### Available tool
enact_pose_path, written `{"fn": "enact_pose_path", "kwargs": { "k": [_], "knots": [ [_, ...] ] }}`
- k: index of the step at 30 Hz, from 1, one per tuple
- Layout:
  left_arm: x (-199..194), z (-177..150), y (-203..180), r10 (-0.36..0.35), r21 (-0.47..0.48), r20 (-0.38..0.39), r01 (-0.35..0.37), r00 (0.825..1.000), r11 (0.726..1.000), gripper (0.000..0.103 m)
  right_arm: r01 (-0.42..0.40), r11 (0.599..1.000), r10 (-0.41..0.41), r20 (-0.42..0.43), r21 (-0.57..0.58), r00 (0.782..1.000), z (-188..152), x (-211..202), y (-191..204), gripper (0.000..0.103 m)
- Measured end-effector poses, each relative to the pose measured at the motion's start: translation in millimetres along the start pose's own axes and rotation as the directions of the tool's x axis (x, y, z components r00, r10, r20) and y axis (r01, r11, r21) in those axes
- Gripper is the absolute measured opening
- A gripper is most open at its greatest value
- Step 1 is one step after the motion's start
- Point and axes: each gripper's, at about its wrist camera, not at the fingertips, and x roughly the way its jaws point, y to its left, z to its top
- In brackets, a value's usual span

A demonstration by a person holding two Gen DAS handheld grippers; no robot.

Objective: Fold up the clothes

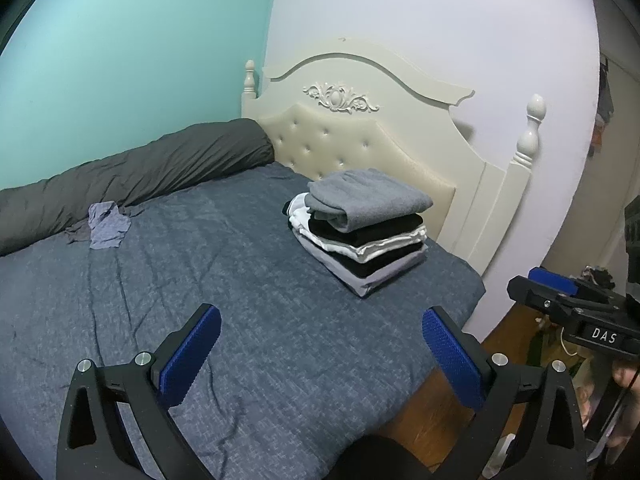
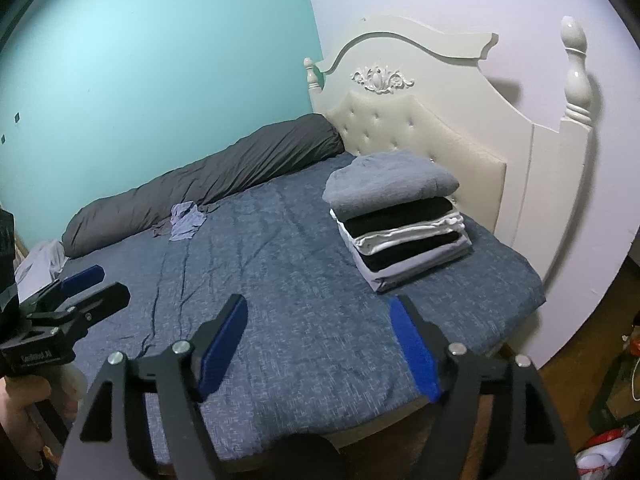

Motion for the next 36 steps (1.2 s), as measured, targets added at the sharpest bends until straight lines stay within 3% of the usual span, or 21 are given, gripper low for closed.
{"fn": "enact_pose_path", "kwargs": {
  "k": [5,12,36],
  "knots": [
    [-6,-4,0,0.011,-0.008,0.014,-0.011,1.000,1.000,0.103,0.022,1.000,-0.022,0.013,0.002,1.000,-7,-7,-1,0.081],
    [-15,-9,-2,0.016,-0.008,0.029,-0.016,0.999,1.000,0.103,0.028,1.000,-0.028,0.022,0.005,0.999,-20,-15,0,0.097],
    [-27,-32,-15,0.031,0.039,0.096,-0.035,0.995,0.999,0.103,0.078,0.997,-0.079,0.057,0.018,0.995,-42,-27,-3,0.099]
  ]
}}
